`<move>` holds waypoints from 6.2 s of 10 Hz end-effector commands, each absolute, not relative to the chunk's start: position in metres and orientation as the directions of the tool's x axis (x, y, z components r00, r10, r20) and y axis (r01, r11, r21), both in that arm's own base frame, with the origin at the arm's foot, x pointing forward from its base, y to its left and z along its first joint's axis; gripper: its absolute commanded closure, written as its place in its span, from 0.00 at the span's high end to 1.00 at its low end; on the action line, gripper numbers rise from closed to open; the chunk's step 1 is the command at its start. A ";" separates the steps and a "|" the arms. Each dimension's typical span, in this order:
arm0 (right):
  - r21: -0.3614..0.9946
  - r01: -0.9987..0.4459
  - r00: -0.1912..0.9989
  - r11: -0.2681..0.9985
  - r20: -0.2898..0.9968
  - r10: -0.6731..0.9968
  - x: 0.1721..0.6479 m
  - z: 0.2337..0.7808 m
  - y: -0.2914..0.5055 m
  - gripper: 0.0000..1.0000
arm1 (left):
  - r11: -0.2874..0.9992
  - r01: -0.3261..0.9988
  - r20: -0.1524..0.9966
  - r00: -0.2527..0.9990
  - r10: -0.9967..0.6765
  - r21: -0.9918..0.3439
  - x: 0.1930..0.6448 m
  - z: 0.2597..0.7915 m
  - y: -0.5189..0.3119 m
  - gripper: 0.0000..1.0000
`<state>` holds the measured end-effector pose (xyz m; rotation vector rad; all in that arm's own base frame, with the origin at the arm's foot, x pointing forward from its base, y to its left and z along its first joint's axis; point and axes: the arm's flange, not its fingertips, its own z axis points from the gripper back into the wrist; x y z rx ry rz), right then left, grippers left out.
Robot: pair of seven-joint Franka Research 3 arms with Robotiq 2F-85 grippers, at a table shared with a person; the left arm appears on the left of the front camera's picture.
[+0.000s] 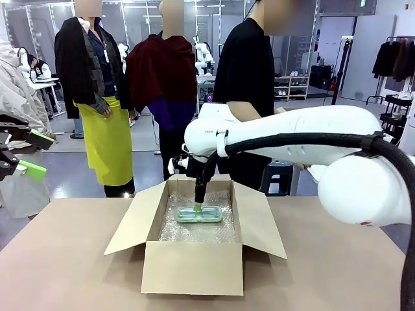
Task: Pack the glasses set securely to prepare it for shipping.
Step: Put the Glasses case from the right side of the table into the Package Box.
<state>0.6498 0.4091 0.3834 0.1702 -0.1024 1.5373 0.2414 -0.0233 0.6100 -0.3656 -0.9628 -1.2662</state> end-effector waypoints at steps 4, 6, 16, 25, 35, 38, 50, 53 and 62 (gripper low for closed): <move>0.124 -0.931 0.345 0.343 -0.008 0.939 0.553 0.478 0.347 1.00 | 0.295 0.916 0.780 -0.030 -0.625 0.272 0.242 0.612 -0.024 1.00; 0.087 -0.889 0.452 0.450 0.004 0.892 0.528 0.502 0.308 1.00 | 0.295 0.916 0.780 -0.030 -0.625 0.272 0.242 0.612 -0.024 1.00; 0.023 -0.658 0.742 0.753 0.191 0.642 0.436 0.487 0.078 1.00 | 0.295 0.916 0.780 -0.030 -0.625 0.272 0.242 0.612 -0.024 1.00; 0.122 -0.336 0.921 0.934 0.251 0.299 0.407 0.451 0.025 1.00 | 0.295 0.916 0.780 -0.030 -0.625 0.272 0.242 0.612 -0.024 1.00; 0.123 -0.301 0.945 0.946 0.169 0.279 0.475 0.451 0.019 1.00 | 0.295 0.916 0.780 -0.030 -0.625 0.272 0.242 0.612 -0.024 1.00; 0.083 -0.293 0.947 0.953 0.160 0.277 0.525 0.441 0.017 1.00 | 0.295 0.916 0.780 -0.030 -0.625 0.272 0.242 0.612 -0.024 1.00; 0.005 -0.960 0.278 0.278 0.092 0.956 0.601 0.431 0.007 1.00 | 0.295 0.916 0.780 -0.030 -0.625 0.272 0.242 0.612 -0.024 1.00; 0.002 -0.997 0.078 0.078 0.021 0.997 0.602 0.404 0.021 1.00 | 0.295 0.916 0.780 -0.030 -0.625 0.272 0.242 0.612 -0.024 1.00; 0.013 -0.997 0.072 0.071 0.029 0.997 0.605 0.379 0.026 1.00 | 0.295 0.916 0.780 -0.030 -0.625 0.272 0.242 0.612 -0.024 1.00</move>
